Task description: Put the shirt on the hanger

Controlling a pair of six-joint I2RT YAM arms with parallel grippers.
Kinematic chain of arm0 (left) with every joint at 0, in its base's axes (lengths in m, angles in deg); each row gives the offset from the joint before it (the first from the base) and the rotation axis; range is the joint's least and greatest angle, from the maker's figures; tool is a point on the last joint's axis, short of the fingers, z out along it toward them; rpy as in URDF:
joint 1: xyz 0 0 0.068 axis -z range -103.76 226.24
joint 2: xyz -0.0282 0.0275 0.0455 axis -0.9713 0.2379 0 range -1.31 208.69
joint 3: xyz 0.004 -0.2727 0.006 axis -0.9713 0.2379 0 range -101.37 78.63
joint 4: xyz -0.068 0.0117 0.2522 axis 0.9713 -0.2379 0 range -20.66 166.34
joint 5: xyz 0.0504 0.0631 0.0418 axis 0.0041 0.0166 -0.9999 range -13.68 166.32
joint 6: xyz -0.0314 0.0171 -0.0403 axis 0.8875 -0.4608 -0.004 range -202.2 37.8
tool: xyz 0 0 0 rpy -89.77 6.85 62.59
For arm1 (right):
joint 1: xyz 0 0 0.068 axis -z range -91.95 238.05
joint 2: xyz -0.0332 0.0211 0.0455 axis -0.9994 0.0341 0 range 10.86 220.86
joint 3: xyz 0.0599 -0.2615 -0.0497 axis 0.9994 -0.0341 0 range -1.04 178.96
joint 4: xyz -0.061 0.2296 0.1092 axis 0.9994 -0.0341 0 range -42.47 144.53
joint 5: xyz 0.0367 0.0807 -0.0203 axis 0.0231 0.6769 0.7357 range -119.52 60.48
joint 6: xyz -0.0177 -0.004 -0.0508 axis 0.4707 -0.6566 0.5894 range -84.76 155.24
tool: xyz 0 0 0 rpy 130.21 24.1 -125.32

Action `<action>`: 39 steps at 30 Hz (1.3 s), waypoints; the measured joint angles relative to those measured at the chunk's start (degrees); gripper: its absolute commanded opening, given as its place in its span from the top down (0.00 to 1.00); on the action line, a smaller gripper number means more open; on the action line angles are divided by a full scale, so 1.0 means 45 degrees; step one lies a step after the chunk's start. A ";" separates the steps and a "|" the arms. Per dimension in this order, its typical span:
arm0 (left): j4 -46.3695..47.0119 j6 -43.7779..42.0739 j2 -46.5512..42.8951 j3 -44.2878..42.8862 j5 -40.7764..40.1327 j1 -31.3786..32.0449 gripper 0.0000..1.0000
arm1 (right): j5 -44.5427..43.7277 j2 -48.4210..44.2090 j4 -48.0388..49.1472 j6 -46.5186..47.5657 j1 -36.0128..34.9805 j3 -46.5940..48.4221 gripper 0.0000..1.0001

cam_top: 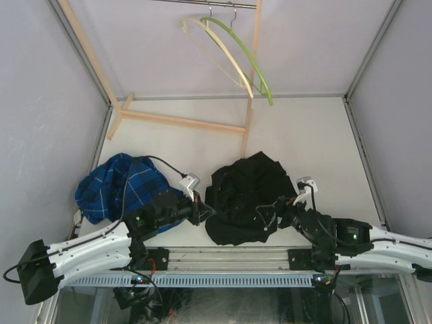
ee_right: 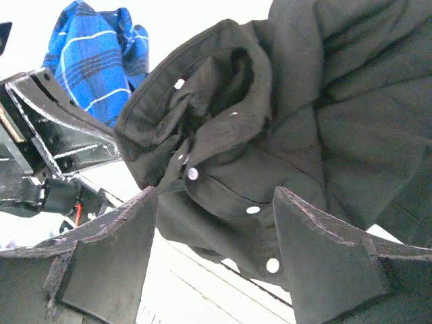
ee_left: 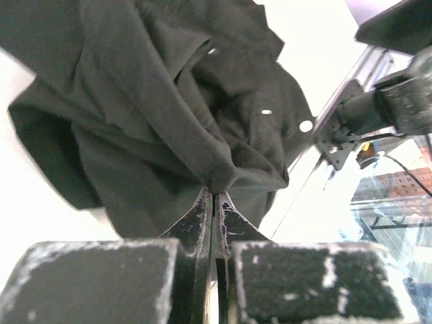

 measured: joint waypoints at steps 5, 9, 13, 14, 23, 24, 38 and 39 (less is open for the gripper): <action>-0.1195 0.1146 -0.0787 0.1001 -0.1103 0.0029 0.52 | 0.1054 0.0427 -0.0670 0.0194 0.2807 0.0321 0.32; -0.2725 0.2074 -0.1826 0.1127 -0.2186 0.0029 0.38 | 0.3997 0.2390 -0.0165 0.1282 0.6839 0.0724 0.33; -0.4080 0.2754 -0.3293 0.1083 -0.3128 0.0029 0.40 | 0.6023 0.3769 0.0738 0.2220 0.8539 0.0792 0.33; -0.4391 0.2905 -0.3638 0.1083 -0.3313 0.0029 0.42 | 0.6329 0.3963 0.0899 0.2375 0.8680 0.0801 0.33; -0.6479 0.4546 -0.5042 0.0457 -0.4818 0.1103 0.27 | 0.7703 0.4983 0.1865 0.3245 0.8986 0.0874 0.33; -0.6737 0.4750 -0.4813 0.0058 -0.5275 0.1545 0.26 | 0.7742 0.5042 0.1865 0.3288 0.8990 0.0874 0.33; -0.7485 0.7082 0.1481 -0.4104 -0.9175 0.3939 0.30 | 0.7771 0.5187 0.1821 0.3376 0.8995 0.0874 0.33; -0.7674 0.7310 0.1787 -0.4143 -0.9219 0.3939 0.31 | 0.7757 0.5187 0.1812 0.3376 0.8995 0.0874 0.33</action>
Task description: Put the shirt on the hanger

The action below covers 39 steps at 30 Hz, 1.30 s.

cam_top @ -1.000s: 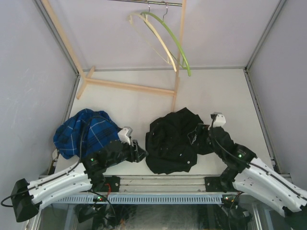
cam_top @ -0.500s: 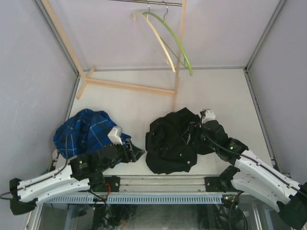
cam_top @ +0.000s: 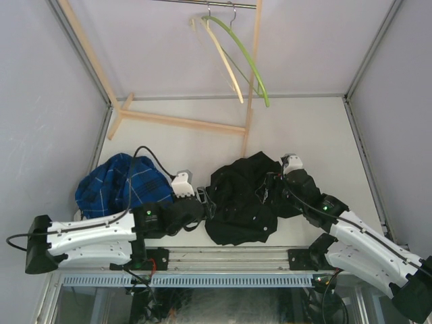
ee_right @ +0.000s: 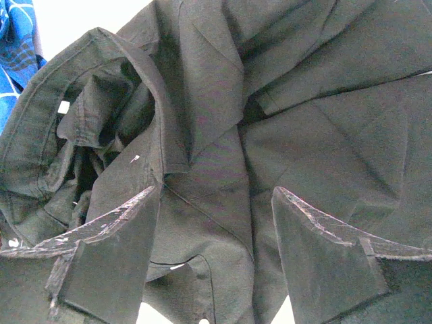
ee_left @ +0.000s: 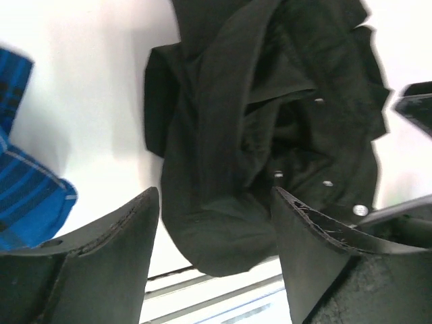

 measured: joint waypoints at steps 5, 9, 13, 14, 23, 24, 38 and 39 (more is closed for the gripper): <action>-0.0962 0.0981 0.0928 -0.0034 -0.0403 0.0000 0.55 | -0.0073 0.0073 0.0024 0.0000 -0.0015 0.0000 0.33; -0.1117 0.1073 0.1030 -0.0039 -0.0831 -0.0044 0.79 | -0.0073 0.0214 0.0039 -0.0005 -0.0087 0.0000 0.33; -0.1360 0.0724 0.0787 -0.0049 -0.1185 -0.0534 0.99 | -0.0053 0.0126 0.0126 0.0058 -0.0107 0.0000 0.33; -0.1379 0.0481 0.0597 -0.0049 -0.1166 -0.0845 1.00 | -0.0015 0.0078 0.0189 0.0136 -0.0107 0.0000 0.33; -0.0874 -0.3711 -0.1574 -0.0690 -0.0350 -0.3837 1.00 | 0.0821 -0.0680 0.1914 0.1141 0.0019 0.0000 0.26; -0.0874 -0.4352 -0.1467 -0.1093 -0.0257 -0.4085 1.00 | 0.0918 -0.0665 0.2181 0.1282 0.0053 0.0000 0.24; -0.0690 -0.5989 0.0277 -0.1569 0.0903 -0.4920 0.71 | 0.2773 0.1817 0.3983 0.3050 0.0442 0.1559 0.23; -0.0680 -0.5668 0.0209 -0.1073 0.1005 -0.4920 0.63 | 0.2817 0.1933 0.3925 0.3070 0.0442 0.1559 0.23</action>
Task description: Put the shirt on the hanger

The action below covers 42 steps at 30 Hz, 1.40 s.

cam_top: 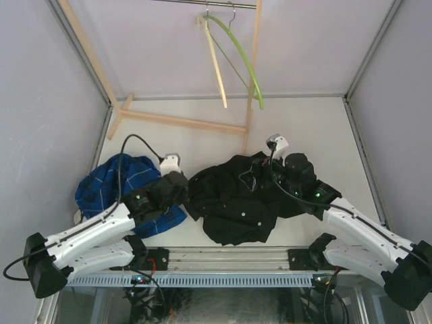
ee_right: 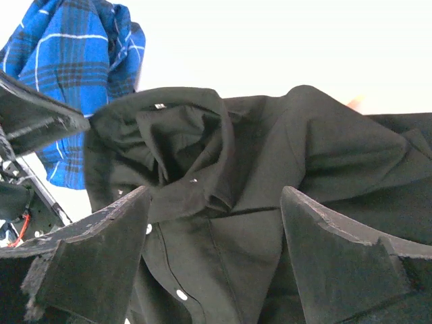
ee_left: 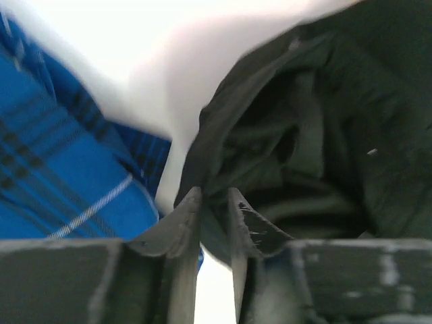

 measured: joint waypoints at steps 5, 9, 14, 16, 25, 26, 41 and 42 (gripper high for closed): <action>-0.0126 0.1685 -0.0316 0.2302 0.0661 0.0000 0.34 | 0.0151 0.0306 -0.0408 0.0131 -0.0005 0.0000 0.23; -0.0107 0.2327 -0.0661 0.2652 0.0845 0.0000 0.30 | 0.0233 0.0447 -0.0573 0.0219 -0.0073 0.0000 0.23; 0.0253 0.2433 -0.0199 0.2652 0.0831 0.0000 0.33 | 0.0233 0.0801 -0.0578 0.0316 -0.0413 0.0000 0.24; 0.0432 0.2424 0.0321 0.2657 0.0806 0.0000 0.35 | 0.0233 0.0937 -0.0578 0.0325 -0.0578 0.0000 0.24; 0.1418 0.1967 0.0903 0.2657 0.0646 -0.0010 0.37 | 0.0316 0.1467 -0.0495 0.0525 -0.0855 0.0233 0.26; 0.1501 0.1919 0.0855 0.2657 0.0646 -0.0010 0.37 | 0.0311 0.1778 -0.0466 0.0593 -0.0903 0.0442 0.27; 0.2108 0.1768 -0.0136 0.3745 0.0733 -0.0078 0.40 | 0.0189 0.7125 -0.0811 0.2093 -0.1656 0.4488 0.39; 0.2108 0.1768 -0.0209 0.3774 0.0733 -0.0083 0.40 | 0.0121 0.7480 -0.0894 0.2195 -0.1700 0.4677 0.39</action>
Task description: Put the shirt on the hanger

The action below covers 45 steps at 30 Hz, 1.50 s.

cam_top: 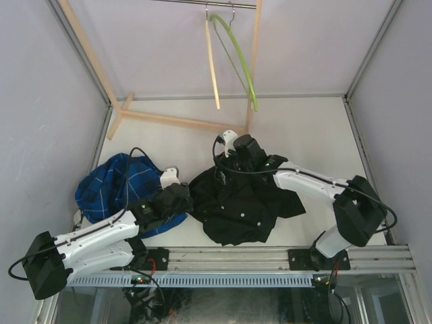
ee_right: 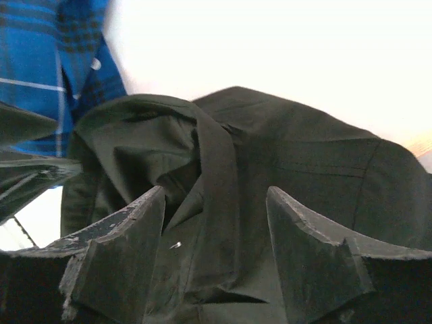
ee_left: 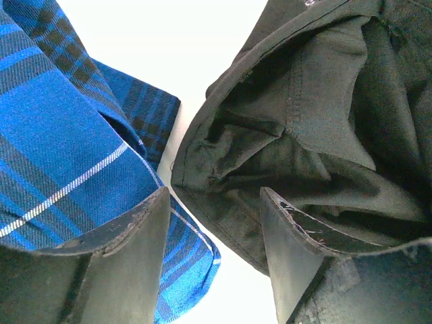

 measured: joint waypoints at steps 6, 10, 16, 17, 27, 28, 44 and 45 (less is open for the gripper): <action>0.0000 0.0005 -0.0117 0.0029 0.0000 -0.0034 0.41 | -0.0287 0.1749 -0.0792 0.0534 -0.0194 0.0758 0.43; 0.0015 0.0010 -0.0117 0.0078 -0.0005 -0.0058 0.41 | -0.0287 0.2463 -0.1219 0.0831 -0.0257 0.1224 0.64; 0.0019 0.0005 -0.0204 0.0287 0.0010 -0.0083 0.31 | -0.0777 0.2803 -0.1472 0.1025 -0.0578 0.1569 0.96; 0.0024 0.0005 -0.0301 0.0321 0.0019 -0.0092 0.30 | -0.1093 0.2744 -0.1486 0.1010 -0.0709 0.1549 0.97; 0.0811 -0.0335 -0.2409 0.0476 0.0389 -0.0136 0.23 | -0.3954 -0.1540 -0.0976 0.0311 -0.1642 -0.0782 1.00; 0.0928 -0.0418 -0.2511 0.0476 0.0491 -0.0141 0.23 | -0.4167 -0.2225 -0.0889 0.0189 -0.1632 -0.1127 1.00; 0.4017 -0.1549 0.1044 0.0185 0.3779 -0.0092 0.44 | -0.5625 -0.8155 -0.1593 -0.2744 -0.0597 -0.4872 1.00; 0.4007 -0.1525 0.1195 0.0083 0.3818 -0.0015 0.45 | -0.5746 -0.8218 -0.1685 -0.2909 -0.0491 -0.4877 1.00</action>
